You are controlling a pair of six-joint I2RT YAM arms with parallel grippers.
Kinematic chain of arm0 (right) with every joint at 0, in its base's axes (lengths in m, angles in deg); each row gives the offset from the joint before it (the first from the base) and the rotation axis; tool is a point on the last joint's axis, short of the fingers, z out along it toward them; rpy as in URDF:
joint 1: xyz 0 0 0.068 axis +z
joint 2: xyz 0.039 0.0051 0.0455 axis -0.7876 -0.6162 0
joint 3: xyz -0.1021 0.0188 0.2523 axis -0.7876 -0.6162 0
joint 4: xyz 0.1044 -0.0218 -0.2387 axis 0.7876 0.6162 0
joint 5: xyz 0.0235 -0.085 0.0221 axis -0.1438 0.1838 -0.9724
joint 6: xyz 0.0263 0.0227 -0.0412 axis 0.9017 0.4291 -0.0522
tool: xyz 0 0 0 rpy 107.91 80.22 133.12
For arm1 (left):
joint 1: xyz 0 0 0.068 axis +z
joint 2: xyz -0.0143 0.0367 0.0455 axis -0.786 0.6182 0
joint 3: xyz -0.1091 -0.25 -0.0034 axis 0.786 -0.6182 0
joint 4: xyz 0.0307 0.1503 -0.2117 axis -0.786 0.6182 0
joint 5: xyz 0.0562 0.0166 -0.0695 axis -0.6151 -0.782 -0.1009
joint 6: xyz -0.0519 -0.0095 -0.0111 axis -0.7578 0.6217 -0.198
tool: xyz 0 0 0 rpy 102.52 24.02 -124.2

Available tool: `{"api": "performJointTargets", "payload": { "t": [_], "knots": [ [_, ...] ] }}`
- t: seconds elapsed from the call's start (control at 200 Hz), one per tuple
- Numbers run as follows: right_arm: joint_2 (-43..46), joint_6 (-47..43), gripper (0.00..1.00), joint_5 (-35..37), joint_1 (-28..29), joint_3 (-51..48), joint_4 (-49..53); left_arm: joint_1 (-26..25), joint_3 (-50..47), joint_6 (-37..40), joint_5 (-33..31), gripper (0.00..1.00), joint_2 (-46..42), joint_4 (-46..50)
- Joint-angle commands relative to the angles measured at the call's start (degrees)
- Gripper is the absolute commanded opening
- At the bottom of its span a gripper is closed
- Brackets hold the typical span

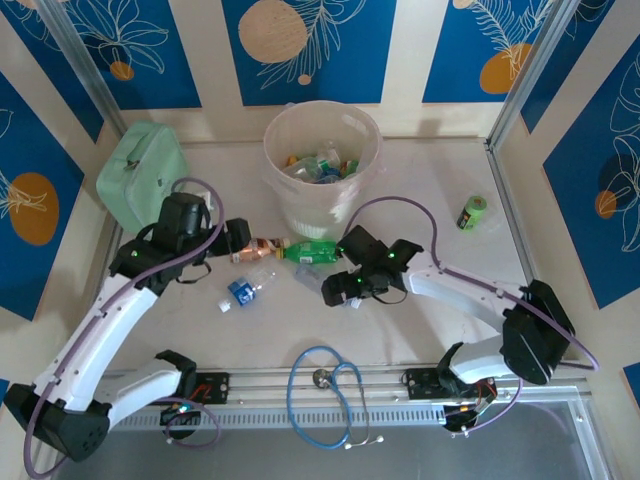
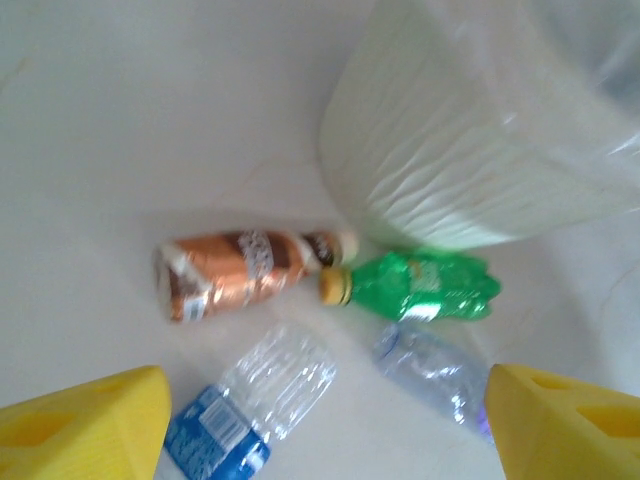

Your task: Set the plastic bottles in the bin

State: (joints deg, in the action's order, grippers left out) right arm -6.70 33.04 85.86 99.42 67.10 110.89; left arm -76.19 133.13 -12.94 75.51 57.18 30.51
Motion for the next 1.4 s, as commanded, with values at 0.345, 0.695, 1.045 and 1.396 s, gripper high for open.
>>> {"api": "performJointTargets", "payload": {
  "t": [0.345, 0.695, 1.045, 1.396],
  "knots": [
    [-13.2, -4.2, 0.89, 5.8, 1.3, 6.4, -0.4, 0.7, -7.9, -4.0, 3.7, 0.82, -1.2, -2.6],
    [-19.4, -4.8, 0.83, 7.4, 2.9, 8.2, 0.8, 0.7, -9.3, -4.6, 4.2, 0.82, -1.2, -3.7],
    [-19.2, -4.2, 0.74, 7.3, 3.8, 7.2, 0.3, 0.7, -9.3, -4.8, 4.1, 0.82, -1.3, -3.8],
    [-18.5, -4.1, 0.62, 8.2, 5.2, 7.0, 0.9, 0.7, -9.3, -5.1, 4.1, 0.82, -1.2, -3.8]
  ]
}}
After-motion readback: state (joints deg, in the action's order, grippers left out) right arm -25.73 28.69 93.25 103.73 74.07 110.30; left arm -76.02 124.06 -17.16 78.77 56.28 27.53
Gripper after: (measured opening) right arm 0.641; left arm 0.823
